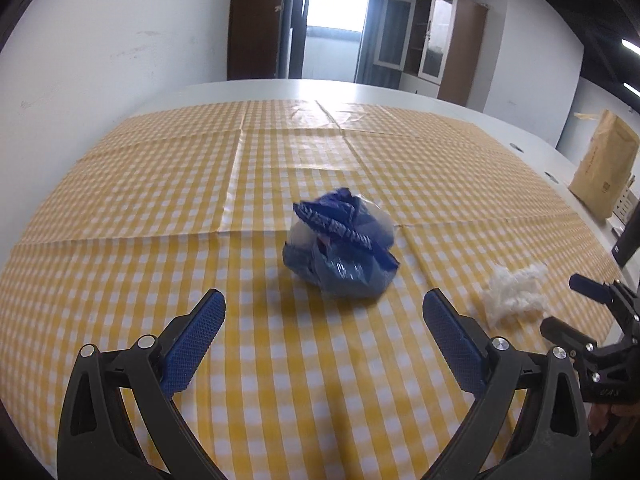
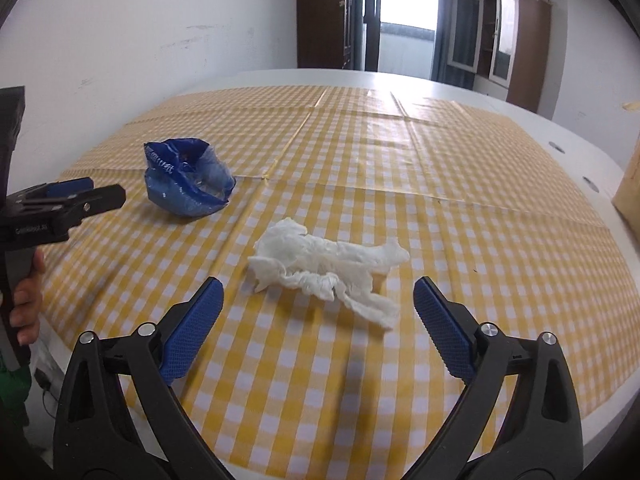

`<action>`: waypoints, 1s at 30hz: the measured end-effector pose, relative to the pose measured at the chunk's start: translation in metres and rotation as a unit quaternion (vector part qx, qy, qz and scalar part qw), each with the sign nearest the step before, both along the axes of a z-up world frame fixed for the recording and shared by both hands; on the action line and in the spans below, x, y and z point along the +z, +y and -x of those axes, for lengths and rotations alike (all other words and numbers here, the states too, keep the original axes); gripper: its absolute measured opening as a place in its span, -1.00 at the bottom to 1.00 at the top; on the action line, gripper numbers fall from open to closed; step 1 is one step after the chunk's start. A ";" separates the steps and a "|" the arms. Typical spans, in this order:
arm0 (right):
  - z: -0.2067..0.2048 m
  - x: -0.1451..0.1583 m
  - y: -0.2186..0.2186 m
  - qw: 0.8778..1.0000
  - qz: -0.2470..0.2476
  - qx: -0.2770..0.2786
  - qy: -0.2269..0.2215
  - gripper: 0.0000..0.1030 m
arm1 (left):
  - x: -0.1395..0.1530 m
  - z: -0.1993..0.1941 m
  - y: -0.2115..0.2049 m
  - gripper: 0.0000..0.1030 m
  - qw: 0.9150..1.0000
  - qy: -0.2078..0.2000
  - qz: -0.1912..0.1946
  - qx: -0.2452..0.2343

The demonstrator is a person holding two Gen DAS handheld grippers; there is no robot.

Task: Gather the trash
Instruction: 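Grasp the blue plastic bag with the left tool while the right tool grasps the white tissue, then carry the blue bag and white tissue down over the blue wastebasket with both tools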

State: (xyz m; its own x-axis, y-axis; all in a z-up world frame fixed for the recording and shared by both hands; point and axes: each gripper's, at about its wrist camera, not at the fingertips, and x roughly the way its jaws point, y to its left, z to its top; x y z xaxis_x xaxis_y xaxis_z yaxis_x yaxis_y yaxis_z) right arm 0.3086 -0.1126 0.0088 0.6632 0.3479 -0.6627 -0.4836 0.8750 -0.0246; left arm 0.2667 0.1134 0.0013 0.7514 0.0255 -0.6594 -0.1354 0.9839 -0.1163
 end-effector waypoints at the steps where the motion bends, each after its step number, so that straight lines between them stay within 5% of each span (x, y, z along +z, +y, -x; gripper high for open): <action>1: -0.005 -0.001 0.002 1.000 0.005 0.001 0.004 0.65 | 0.001 -0.007 0.002 0.88 1.000 0.003 0.003 0.001; 8: -0.032 -0.016 0.004 0.998 -0.003 0.007 0.061 0.39 | -0.001 -0.052 0.011 0.83 0.999 0.029 -0.010 0.009; 12: -0.033 -0.021 0.002 0.998 -0.007 0.009 0.069 -0.11 | -0.015 -0.064 0.008 0.18 0.998 0.057 0.001 -0.012; 16: -0.032 -0.023 -0.001 0.997 -0.010 0.013 0.079 -0.64 | -0.013 -0.057 0.008 0.06 0.999 0.046 0.007 -0.010; 30: 0.039 0.019 -0.025 0.998 -0.045 0.043 0.031 -0.77 | 0.032 0.037 -0.022 0.02 0.999 -0.033 0.006 -0.037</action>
State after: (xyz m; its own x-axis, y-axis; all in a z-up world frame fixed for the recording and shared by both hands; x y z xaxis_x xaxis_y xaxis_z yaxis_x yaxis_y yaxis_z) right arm 0.2696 -0.1372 0.0274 0.5872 0.4626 -0.6643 -0.5555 0.8272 0.0850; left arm 0.2297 0.0915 0.0330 0.7930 -0.0399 -0.6080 -0.0533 0.9895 -0.1344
